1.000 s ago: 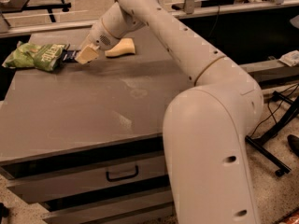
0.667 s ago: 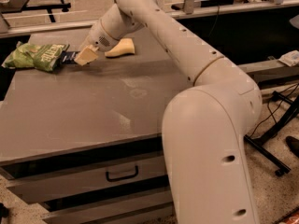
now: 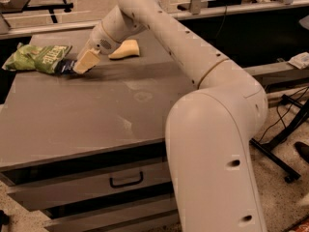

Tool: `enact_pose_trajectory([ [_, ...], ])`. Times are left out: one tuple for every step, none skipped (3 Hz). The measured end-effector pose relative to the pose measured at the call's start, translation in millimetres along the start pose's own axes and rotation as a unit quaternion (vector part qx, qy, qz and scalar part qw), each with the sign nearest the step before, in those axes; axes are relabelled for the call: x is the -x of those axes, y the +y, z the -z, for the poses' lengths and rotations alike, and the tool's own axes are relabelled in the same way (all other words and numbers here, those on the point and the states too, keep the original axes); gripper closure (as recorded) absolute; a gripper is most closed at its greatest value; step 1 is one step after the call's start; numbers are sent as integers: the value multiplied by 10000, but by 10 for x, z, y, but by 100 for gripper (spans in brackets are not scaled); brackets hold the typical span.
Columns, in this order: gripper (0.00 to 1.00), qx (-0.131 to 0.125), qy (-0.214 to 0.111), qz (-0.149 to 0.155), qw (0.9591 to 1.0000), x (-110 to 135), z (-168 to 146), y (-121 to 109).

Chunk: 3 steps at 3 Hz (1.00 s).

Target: Move rxbar blueberry near green jalapeno chip bag

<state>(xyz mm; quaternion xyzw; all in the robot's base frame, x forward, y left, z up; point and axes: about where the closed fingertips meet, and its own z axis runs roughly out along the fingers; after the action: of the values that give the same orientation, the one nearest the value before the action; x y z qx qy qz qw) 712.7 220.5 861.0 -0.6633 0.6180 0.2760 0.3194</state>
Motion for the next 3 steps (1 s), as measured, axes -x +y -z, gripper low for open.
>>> enact_pose_trajectory([
  [1, 34, 5, -2, 10000, -3, -45, 12],
  [0, 43, 6, -2, 10000, -4, -56, 15],
  [0, -42, 377, 175, 9991, -37, 203, 7],
])
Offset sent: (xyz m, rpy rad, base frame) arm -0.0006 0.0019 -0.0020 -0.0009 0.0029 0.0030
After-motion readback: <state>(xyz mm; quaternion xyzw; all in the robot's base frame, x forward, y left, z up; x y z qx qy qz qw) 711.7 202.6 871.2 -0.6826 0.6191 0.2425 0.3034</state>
